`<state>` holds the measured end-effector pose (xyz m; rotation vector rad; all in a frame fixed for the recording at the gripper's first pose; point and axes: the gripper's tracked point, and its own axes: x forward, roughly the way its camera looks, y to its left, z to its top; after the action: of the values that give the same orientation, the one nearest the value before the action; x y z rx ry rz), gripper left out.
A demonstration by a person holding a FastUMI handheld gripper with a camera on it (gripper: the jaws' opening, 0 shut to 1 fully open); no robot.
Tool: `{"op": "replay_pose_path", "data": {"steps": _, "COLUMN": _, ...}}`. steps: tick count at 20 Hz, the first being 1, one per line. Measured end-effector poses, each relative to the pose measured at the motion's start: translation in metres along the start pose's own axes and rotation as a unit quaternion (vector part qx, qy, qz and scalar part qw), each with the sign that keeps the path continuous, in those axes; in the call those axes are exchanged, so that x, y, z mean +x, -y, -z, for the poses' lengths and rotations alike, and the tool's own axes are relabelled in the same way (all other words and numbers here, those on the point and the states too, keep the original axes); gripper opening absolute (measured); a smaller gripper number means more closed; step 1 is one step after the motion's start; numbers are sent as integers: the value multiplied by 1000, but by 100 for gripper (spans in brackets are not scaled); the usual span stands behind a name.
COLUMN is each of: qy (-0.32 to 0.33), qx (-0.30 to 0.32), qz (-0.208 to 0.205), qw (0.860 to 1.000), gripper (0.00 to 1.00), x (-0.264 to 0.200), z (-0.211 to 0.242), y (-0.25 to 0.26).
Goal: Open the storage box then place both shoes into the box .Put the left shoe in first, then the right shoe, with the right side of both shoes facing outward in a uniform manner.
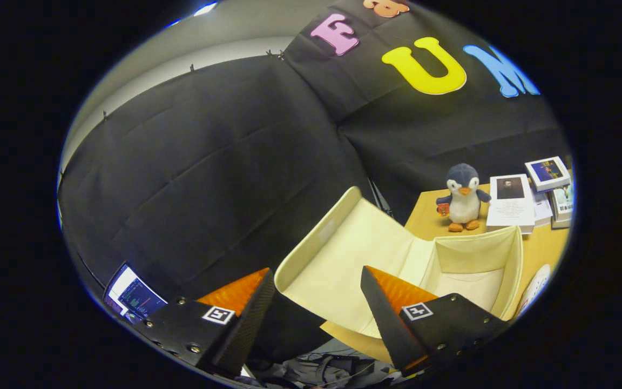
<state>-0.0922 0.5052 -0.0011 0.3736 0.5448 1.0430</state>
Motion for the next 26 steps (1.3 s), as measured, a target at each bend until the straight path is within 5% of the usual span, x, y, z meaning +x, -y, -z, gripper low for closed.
{"op": "replay_pose_path", "data": {"steps": 14, "qy": 47, "qx": -60, "qz": 166, "qw": 983, "gripper": 97, "x": -94, "z": -46, "y": 147}}
{"op": "replay_pose_path", "data": {"steps": 26, "qy": 41, "qx": -46, "qz": 287, "qw": 956, "gripper": 97, "x": -174, "z": -29, "y": 284}}
